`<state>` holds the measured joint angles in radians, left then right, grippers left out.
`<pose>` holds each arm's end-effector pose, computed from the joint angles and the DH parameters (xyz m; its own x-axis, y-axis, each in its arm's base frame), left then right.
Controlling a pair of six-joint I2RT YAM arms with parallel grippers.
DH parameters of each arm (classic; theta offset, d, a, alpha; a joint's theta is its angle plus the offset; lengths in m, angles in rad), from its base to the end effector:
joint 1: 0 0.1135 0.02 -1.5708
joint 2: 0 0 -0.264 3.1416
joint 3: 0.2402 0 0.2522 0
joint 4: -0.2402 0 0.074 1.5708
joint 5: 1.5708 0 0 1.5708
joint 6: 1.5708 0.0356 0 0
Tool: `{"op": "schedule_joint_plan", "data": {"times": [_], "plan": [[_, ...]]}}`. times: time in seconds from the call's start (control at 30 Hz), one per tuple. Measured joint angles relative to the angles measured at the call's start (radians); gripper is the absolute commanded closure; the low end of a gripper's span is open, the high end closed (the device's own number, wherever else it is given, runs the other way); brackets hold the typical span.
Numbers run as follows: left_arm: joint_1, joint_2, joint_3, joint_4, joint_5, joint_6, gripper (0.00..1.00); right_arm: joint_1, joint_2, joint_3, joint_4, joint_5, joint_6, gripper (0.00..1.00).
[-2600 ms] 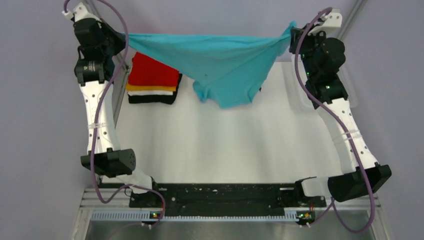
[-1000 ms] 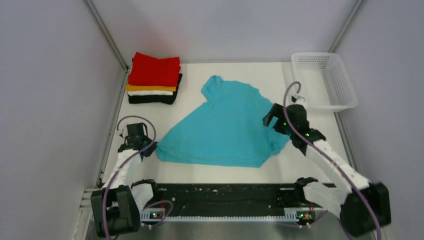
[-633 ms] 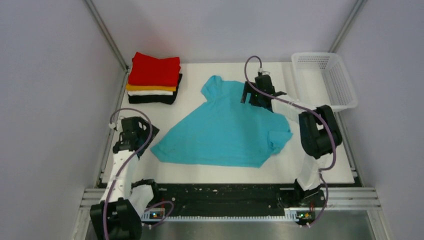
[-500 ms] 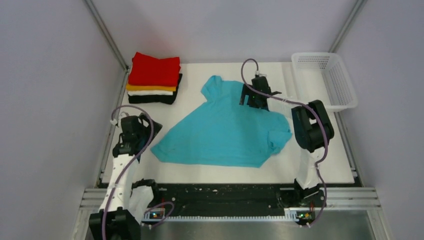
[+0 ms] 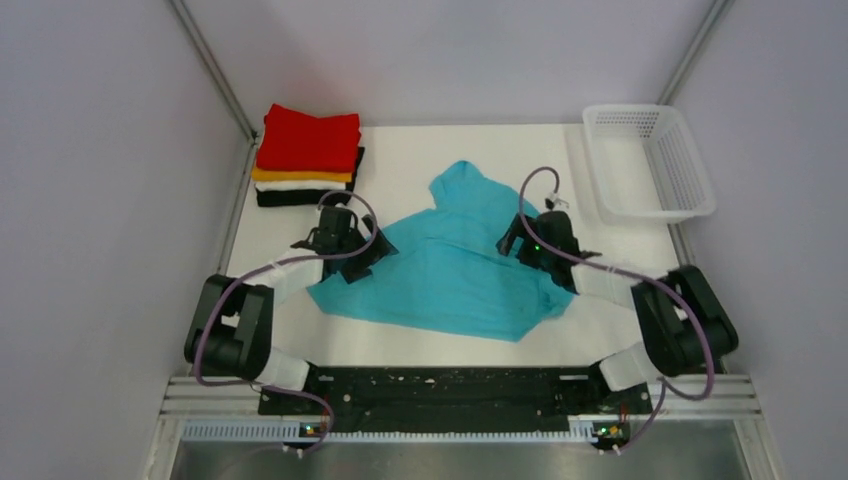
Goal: Fold and stack the t-shirts
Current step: Flatten out the tshirt
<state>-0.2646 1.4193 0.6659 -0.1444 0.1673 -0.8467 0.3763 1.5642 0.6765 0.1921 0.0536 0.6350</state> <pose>0.2570 -0.0758 0.1653 -0.7682 -0.5571 -0.3154 -0.3282 0.7657 -0.5532 0.2830 0.1098 0.1552 -0.6748 0.3703 -0.6384 0.0889 0.8995 0.4277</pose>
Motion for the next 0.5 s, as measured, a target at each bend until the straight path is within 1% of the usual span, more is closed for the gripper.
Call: {"op": "schedule_joint_plan", "data": {"times": [0.1,0.2,0.37,0.47,0.5], "plan": [[-0.008,0.091,0.061,0.05,0.018,0.0,0.01,0.018,-0.201,-0.185,-0.009,-0.013,0.08,0.06],[-0.027,0.184,0.138,0.094,0.04,0.0,0.01,0.093,-0.379,-0.3,-0.074,0.002,0.162,0.06],[-0.087,0.338,0.301,0.122,0.061,0.011,0.01,0.276,-0.662,-0.386,-0.325,0.043,0.32,0.07],[-0.124,0.364,0.323,0.15,0.064,0.017,0.01,0.323,-0.823,-0.42,-0.473,0.064,0.399,0.06],[-0.133,0.363,0.321,0.151,0.064,0.022,0.01,0.325,-0.863,-0.422,-0.515,0.074,0.414,0.03]]}}
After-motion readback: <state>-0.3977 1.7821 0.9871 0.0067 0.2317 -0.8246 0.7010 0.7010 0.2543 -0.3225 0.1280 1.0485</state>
